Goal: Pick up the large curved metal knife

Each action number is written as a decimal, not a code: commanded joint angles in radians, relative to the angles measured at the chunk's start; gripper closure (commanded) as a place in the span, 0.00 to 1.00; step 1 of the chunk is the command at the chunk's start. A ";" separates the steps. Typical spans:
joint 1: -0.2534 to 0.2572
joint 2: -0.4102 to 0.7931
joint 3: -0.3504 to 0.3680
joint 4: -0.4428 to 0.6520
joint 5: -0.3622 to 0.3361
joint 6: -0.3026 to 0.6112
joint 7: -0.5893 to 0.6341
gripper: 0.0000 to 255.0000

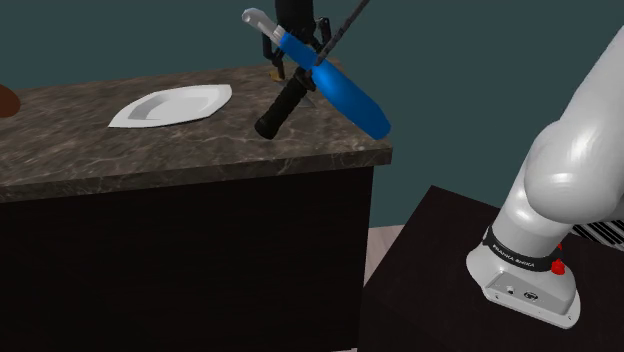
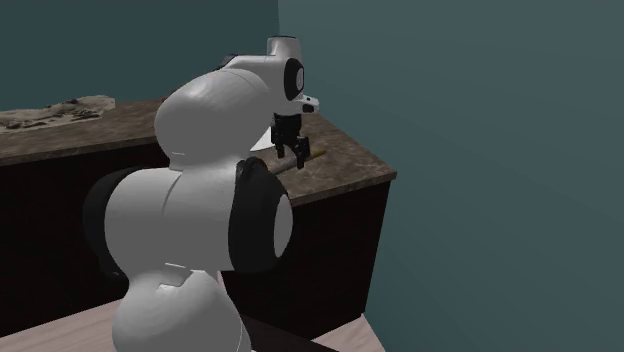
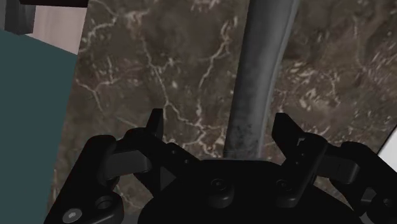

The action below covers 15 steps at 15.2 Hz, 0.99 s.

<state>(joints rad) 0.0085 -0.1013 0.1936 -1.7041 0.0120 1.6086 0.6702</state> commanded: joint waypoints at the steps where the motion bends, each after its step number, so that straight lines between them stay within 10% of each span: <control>1: 0.008 0.074 0.015 0.101 -0.010 -0.019 0.055 0.00; 12: 0.012 0.098 0.019 0.032 -0.014 0.079 0.081 0.00; 13: 0.013 0.099 0.019 0.033 -0.014 0.079 0.082 1.00; 15: 0.013 0.099 0.020 0.034 -0.014 0.079 0.083 1.00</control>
<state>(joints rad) 0.0200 -0.0072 0.2112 -1.6672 -0.0040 1.6850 0.7526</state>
